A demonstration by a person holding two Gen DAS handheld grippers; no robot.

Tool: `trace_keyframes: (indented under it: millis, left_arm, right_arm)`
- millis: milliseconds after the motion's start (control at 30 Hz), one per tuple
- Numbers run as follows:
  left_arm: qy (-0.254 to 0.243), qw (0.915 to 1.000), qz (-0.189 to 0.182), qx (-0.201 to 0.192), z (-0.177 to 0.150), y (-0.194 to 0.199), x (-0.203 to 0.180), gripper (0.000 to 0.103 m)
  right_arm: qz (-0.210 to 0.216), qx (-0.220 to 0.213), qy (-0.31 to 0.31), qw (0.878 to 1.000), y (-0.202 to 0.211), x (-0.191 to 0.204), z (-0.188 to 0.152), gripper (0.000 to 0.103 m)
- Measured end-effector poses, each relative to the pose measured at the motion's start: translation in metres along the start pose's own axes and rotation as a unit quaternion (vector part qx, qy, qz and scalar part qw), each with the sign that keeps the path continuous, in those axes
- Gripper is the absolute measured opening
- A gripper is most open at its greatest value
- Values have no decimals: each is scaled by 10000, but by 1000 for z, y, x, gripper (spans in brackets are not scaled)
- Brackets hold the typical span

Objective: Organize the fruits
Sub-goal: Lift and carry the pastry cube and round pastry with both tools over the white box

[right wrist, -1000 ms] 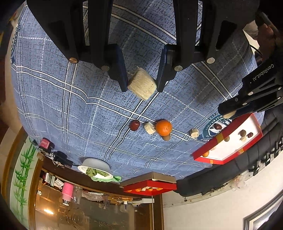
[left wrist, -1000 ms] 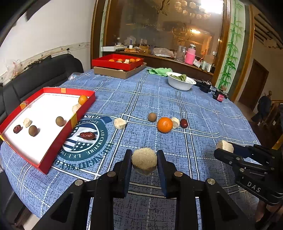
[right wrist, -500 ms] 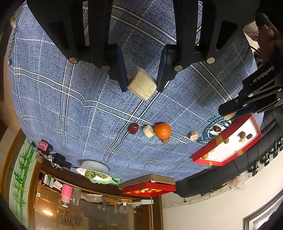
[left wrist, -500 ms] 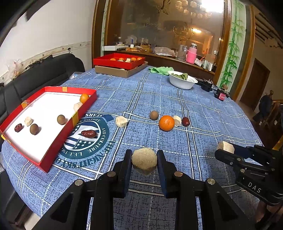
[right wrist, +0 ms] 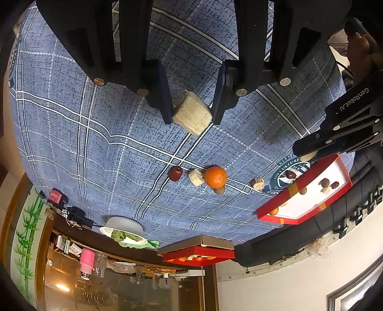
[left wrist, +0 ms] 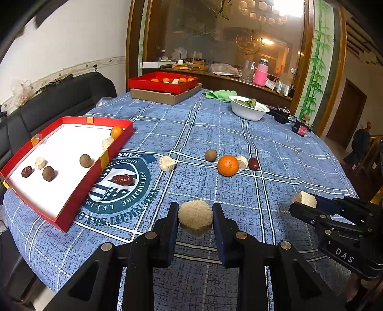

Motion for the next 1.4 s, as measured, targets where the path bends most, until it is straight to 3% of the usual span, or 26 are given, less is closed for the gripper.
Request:
trace_keyframes:
  millis: [700, 1067, 1400]
  left_arm:
    - [265, 9993, 253, 95, 0, -6, 27, 26]
    - [681, 9958, 612, 53, 15, -16, 81, 26]
    - [1162, 9855, 1239, -62, 42, -31, 160, 26]
  right_arm:
    - [255, -19, 359, 9990, -9, 36, 18, 32]
    - [571, 114, 850, 9947, -41, 85, 47, 32]
    - [823, 228, 1206, 9890, -80, 125, 83, 32]
Point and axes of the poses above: each gripper's, at about its wrist camera, not at the fingertips, and y roughly against the way its jaws point, x to its left, z to its top, the point moved 7 cm from there along -y, roughly the way its jaws point, and after that the axes turned 15 degrees about z, right-handed, at the moved point
